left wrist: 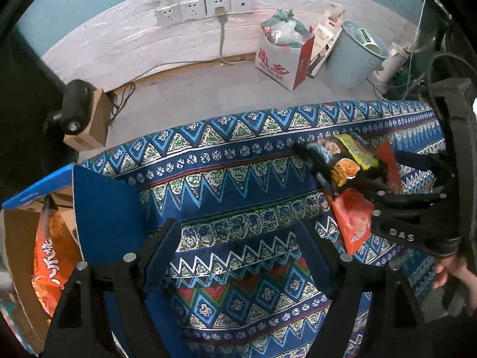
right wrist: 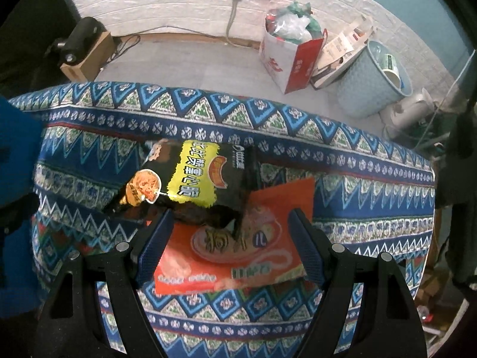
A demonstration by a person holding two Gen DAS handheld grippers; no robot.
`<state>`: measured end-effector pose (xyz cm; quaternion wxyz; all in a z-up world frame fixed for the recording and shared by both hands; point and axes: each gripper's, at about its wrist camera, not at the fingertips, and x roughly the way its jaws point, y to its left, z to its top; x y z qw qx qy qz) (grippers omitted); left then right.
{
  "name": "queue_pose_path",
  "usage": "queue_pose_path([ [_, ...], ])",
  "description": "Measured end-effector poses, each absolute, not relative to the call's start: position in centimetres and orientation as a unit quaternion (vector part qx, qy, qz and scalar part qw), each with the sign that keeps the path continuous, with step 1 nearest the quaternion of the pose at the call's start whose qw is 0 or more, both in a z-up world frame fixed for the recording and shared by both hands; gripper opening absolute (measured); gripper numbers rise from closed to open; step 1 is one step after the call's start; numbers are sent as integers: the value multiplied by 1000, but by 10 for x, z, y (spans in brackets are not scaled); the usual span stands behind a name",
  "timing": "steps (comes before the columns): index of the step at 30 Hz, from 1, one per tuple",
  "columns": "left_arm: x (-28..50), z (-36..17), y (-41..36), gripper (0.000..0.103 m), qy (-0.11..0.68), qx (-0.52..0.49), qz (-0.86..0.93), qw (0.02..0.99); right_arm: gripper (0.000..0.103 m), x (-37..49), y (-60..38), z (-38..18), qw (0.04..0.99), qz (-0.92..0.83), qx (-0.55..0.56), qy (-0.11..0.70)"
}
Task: Organize snacks
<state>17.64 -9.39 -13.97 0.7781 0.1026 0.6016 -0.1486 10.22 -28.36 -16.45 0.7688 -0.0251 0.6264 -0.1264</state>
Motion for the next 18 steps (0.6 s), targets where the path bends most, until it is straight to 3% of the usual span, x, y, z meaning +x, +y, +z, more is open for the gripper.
queue_pose_path([
  [9,174,-144,-90,81,607,101,-150,774,78,108,-271,-193,744,-121,-85,652],
  [18,162,-147,-104,81,611,121,-163,765,79,49,-272,-191,729,-141,-117,660],
])
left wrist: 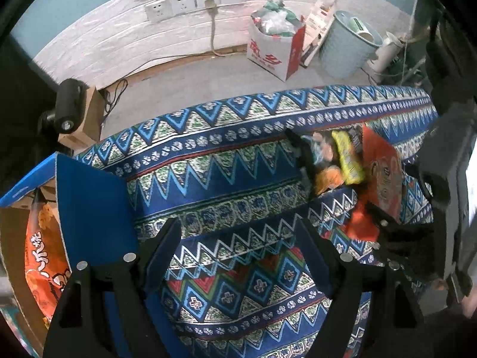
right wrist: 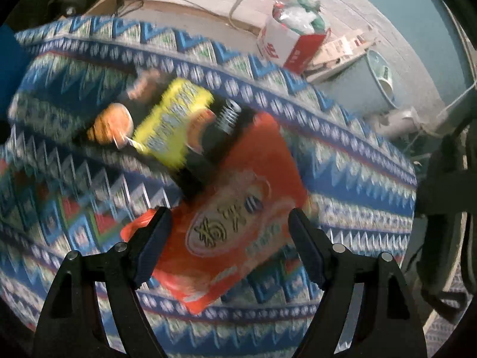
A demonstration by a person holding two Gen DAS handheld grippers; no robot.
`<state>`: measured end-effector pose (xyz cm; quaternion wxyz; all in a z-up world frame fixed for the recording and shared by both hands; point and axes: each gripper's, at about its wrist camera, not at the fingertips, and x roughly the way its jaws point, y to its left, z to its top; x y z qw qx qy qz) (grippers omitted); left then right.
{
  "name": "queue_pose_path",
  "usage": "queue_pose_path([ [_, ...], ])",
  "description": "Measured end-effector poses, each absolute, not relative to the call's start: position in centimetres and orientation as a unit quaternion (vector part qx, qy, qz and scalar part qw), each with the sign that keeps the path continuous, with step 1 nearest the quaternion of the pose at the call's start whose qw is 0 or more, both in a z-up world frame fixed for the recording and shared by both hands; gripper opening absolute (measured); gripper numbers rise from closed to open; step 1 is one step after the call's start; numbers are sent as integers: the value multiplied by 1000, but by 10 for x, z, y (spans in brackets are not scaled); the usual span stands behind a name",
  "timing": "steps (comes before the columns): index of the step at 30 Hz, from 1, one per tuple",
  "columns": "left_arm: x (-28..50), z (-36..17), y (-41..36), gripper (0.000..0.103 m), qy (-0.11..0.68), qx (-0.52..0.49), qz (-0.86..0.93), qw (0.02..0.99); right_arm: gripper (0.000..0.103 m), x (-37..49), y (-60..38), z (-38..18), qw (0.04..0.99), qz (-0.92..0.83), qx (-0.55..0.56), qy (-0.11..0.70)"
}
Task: Organize snacks
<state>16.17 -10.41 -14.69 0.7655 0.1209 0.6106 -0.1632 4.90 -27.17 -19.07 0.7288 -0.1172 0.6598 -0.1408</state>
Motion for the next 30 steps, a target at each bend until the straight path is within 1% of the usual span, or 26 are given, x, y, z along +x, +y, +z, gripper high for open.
queue_pose_path([
  [10,146,-144,-129,81,617,118,-182,756,80,-8,-313,-189,723,-170,-20,669],
  [15,146,-146,-138,81,617,107,-185,758,81,-18,-338,-169,753,-135,73,640],
  [20,152,-153,-139,81,630,73,-188,750,82,-6,-355,-166,763,-126,90,628],
  [23,153,-156,-139,81,633,64,-188,748,82,10,-362,-177,755,-113,100,638],
  [30,158,-166,-139,81,643,52,-184,742,83,17,-356,-207,736,-120,82,661],
])
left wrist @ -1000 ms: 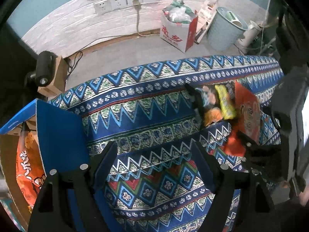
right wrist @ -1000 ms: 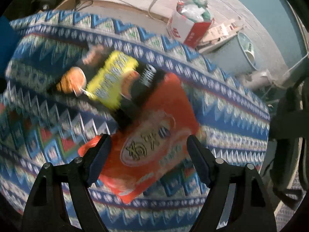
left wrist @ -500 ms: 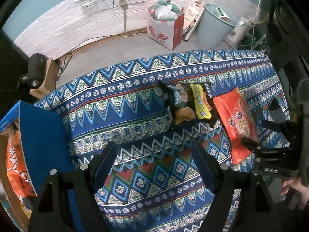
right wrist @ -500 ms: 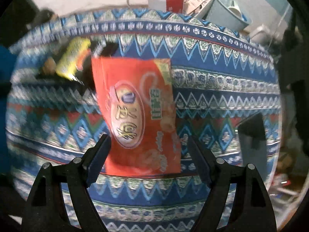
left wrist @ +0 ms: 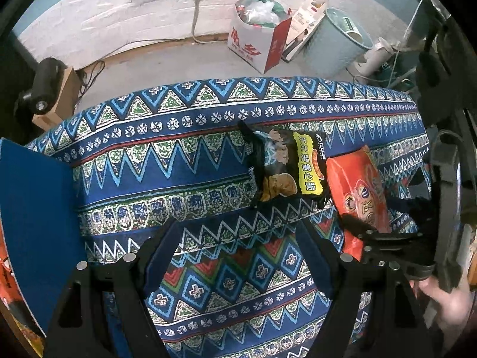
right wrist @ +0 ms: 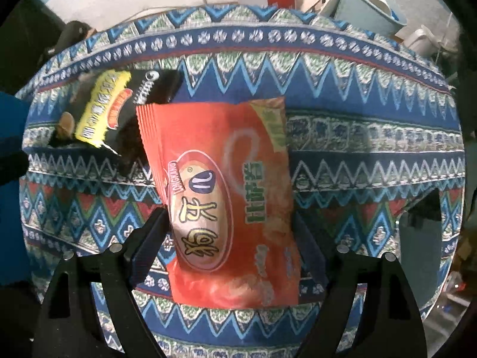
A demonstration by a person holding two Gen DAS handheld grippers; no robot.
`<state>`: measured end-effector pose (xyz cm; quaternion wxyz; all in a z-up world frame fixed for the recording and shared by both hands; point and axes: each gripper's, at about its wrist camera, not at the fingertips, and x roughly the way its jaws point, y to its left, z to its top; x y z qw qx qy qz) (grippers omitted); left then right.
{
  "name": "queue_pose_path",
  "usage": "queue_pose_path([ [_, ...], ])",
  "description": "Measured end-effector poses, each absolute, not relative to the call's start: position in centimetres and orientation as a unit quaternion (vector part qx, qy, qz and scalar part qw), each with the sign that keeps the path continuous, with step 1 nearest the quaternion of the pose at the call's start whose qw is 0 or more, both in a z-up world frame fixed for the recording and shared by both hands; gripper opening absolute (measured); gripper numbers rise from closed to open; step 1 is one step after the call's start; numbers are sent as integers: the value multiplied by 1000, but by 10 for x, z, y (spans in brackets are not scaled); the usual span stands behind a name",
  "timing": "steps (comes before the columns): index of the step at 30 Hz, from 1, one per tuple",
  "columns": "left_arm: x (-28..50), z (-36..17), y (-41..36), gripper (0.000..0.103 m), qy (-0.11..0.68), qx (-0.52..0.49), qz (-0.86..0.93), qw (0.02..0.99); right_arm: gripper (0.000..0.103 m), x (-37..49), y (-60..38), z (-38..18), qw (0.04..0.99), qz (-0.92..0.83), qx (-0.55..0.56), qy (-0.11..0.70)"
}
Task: Organize snacks
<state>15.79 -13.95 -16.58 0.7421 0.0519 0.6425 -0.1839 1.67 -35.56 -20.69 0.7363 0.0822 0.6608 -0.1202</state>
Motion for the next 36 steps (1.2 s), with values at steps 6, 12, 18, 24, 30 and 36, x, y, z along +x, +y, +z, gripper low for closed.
queue_pose_path([
  [6,161,-167,-154,81,637,59,-195,743,72,22,-356,-210,738,-129,45,661],
  [12,166,-167,-178,86,629,69,-202,748,45,31,-369,-195,751,-129,47,646],
  [18,172,-172,-203,88,625,66,-201,752,42,40,-396,-179,759,-147,50,632],
  [24,175,-187,-216,88,640,74,-184,743,41,37,-425,-163,766,-158,56,621],
  [30,179,-206,-223,88,648,90,-165,738,42,36,-443,-155,768,-157,68,617],
  [36,176,-223,-229,92,658,91,-159,731,42,36,-436,-163,770,-155,59,616],
])
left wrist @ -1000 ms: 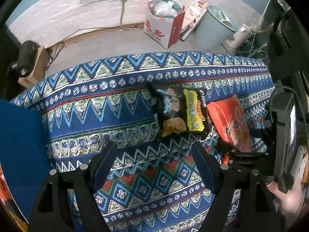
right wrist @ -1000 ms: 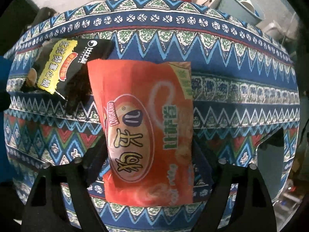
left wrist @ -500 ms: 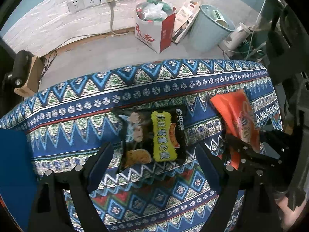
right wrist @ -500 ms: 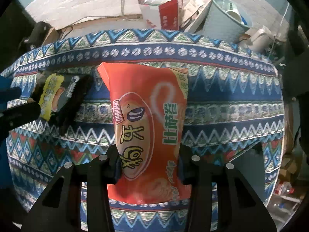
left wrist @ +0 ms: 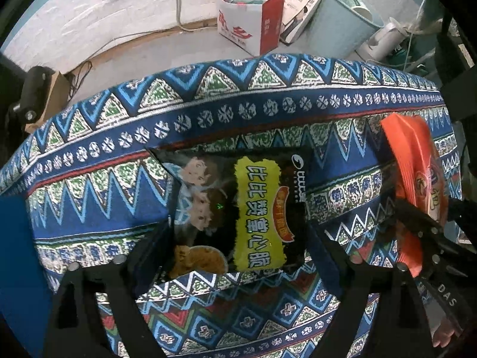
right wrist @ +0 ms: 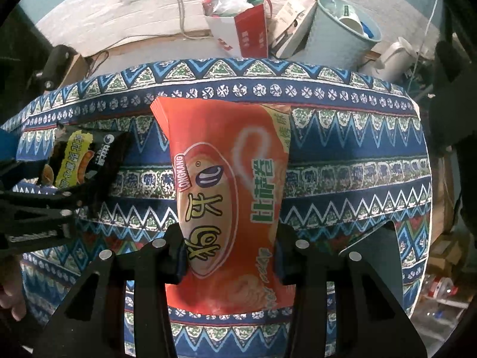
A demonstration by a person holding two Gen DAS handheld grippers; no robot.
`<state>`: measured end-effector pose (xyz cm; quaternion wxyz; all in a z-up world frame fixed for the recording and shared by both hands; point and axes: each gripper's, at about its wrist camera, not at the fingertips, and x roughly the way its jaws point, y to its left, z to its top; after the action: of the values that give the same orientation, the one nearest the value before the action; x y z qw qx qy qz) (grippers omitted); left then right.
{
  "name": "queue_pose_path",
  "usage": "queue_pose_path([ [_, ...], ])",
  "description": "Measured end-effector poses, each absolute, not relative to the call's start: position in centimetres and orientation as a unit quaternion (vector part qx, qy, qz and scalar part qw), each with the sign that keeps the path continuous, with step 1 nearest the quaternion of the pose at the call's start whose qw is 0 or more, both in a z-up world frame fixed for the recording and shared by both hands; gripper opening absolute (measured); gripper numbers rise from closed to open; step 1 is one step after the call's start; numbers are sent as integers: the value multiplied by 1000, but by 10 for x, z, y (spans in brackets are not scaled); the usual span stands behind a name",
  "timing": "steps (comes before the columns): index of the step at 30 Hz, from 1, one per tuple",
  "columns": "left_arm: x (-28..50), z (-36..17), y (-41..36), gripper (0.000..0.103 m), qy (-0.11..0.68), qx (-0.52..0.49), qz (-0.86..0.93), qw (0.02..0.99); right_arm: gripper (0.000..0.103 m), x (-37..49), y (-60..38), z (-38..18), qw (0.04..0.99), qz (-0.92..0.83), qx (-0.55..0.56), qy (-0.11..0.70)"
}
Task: Organize snacks
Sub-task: 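Carry the black bag with the left tool while the right tool carries the orange bag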
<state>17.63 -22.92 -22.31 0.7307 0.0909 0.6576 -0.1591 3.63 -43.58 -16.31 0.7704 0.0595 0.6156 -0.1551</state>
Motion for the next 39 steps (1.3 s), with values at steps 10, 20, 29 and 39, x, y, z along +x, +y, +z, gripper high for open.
queue_pose_path([
  [10,169,-218,-230,73,633,124,-175,744,42,32,-412,-163,772,-153,53,615],
  [20,158,-199,-209,67,612,137,-176,758,42,32,-389,-151,780,-140,34,609],
  [29,140,-160,-181,67,578,161,-177,780,42,31,-355,-126,796,-120,20,592],
  [39,125,-113,-134,67,559,135,-174,799,42,31,-307,-85,821,-91,0,564],
])
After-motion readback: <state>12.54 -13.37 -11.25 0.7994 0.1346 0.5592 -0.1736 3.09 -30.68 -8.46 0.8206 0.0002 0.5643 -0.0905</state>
